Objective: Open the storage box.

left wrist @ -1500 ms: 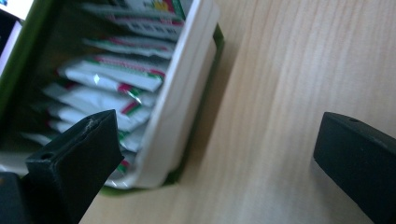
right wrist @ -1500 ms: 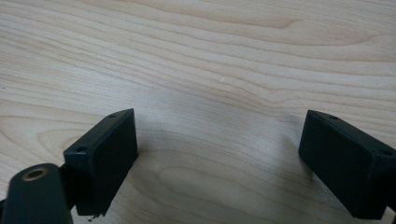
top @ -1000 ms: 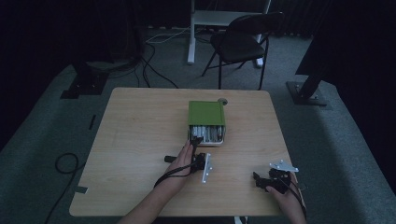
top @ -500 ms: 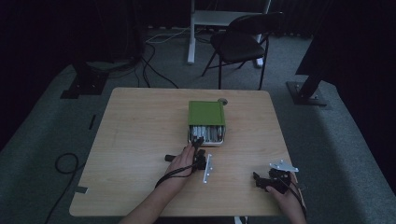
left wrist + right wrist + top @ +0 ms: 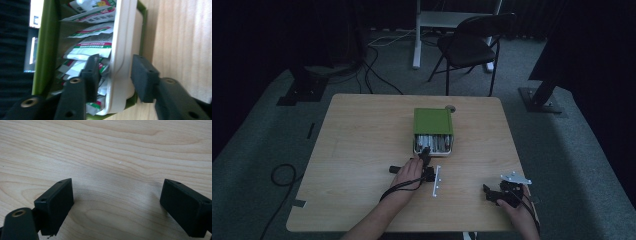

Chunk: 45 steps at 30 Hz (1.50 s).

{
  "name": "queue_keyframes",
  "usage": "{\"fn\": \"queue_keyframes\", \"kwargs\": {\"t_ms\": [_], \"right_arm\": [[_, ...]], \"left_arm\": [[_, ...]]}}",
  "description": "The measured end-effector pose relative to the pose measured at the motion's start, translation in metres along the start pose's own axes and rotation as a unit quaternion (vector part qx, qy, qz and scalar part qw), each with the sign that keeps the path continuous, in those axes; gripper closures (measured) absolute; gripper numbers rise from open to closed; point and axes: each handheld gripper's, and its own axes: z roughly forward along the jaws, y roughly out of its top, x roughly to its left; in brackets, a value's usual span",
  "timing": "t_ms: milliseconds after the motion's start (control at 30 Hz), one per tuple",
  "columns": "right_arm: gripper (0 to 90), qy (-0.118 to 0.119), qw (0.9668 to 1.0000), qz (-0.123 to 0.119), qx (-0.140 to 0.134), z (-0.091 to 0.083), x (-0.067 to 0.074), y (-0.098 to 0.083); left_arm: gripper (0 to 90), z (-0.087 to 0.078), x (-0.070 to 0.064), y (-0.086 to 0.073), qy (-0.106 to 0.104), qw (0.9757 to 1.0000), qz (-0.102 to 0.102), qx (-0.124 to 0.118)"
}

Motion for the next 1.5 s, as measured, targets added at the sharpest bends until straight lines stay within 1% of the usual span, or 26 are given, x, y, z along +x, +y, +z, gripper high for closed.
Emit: {"fn": "queue_keyframes", "kwargs": {"t_ms": [100,167,200,267,367,467,533,633,700,767,833,967,1000,1100,1200,1333,1367,1500], "right_arm": [[11.1,0.0,1.0,0.0,0.0,0.0,0.0,0.0],[11.1,0.0,1.0,0.0,0.0,0.0,0.0,0.0],[11.1,0.0,1.0,0.0,0.0,0.0,0.0,0.0],[11.1,0.0,1.0,0.0,0.0,0.0,0.0,0.0],[11.1,0.0,1.0,0.0,0.0,0.0,0.0,0.0],[11.1,0.0,1.0,0.0,0.0,0.0,0.0,0.0],[11.1,0.0,1.0,0.0,0.0,0.0,0.0,0.0],[11.1,0.001,1.0,0.0,0.0,0.0,0.0,0.0],[11.1,0.001,1.0,0.0,0.0,0.0,0.0,0.0],[11.1,0.001,1.0,0.0,0.0,0.0,0.0,0.0],[11.1,0.001,1.0,0.0,0.0,0.0,0.0,0.0],[11.1,0.002,1.0,-0.001,0.0,0.0,0.0,0.0],[11.1,0.002,1.0,-0.001,0.0,0.0,0.0,0.0],[11.1,0.002,1.0,-0.001,0.0,0.0,0.0,0.0],[11.0,0.002,1.0,-0.001,0.0,0.0,0.0,0.0],[11.0,0.002,1.0,-0.001,0.0,0.0,0.0,0.0],[11.1,0.002,1.0,-0.001,0.0,0.0,0.0,0.0],[11.1,0.002,1.0,-0.001,0.0,0.0,0.0,0.0]], "left_arm": [[66.1,0.001,-0.003,0.003,0.004,0.9997,0.019,0.014],[66.7,0.002,-0.004,0.004,0.0,0.9997,0.014,0.017],[66.8,0.003,-0.003,0.004,-0.002,0.9997,0.015,0.019],[69.8,0.003,-0.002,0.005,-0.008,0.9996,0.019,0.017],[71.2,0.004,-0.003,0.006,-0.006,0.9994,0.028,0.021],[71.8,0.005,-0.004,0.008,-0.004,0.9993,0.026,0.028],[72.2,0.004,-0.002,0.011,-0.007,0.999,0.025,0.036],[72.7,0.005,0.001,0.01,-0.018,0.9988,0.032,0.032],[72.9,0.004,0.0,0.01,-0.015,0.9987,0.037,0.032],[72.9,0.002,0.0,0.012,-0.017,0.9984,0.035,0.041],[73.0,0.001,-0.001,0.015,-0.018,0.9983,0.034,0.044],[73.0,-0.002,-0.003,0.015,-0.015,0.9985,0.034,0.041],[73.0,-0.003,-0.003,0.015,-0.017,0.9987,0.03,0.038],[73.0,-0.006,-0.004,0.016,-0.019,0.9984,0.036,0.038],[73.1,-0.009,-0.005,0.016,-0.018,0.9985,0.036,0.036],[73.0,-0.014,-0.008,0.017,-0.015,0.9983,0.043,0.036],[73.0,-0.015,-0.009,0.018,-0.015,0.9985,0.042,0.032],[73.0,-0.02,-0.011,0.018,-0.015,0.9984,0.042,0.033]]}}
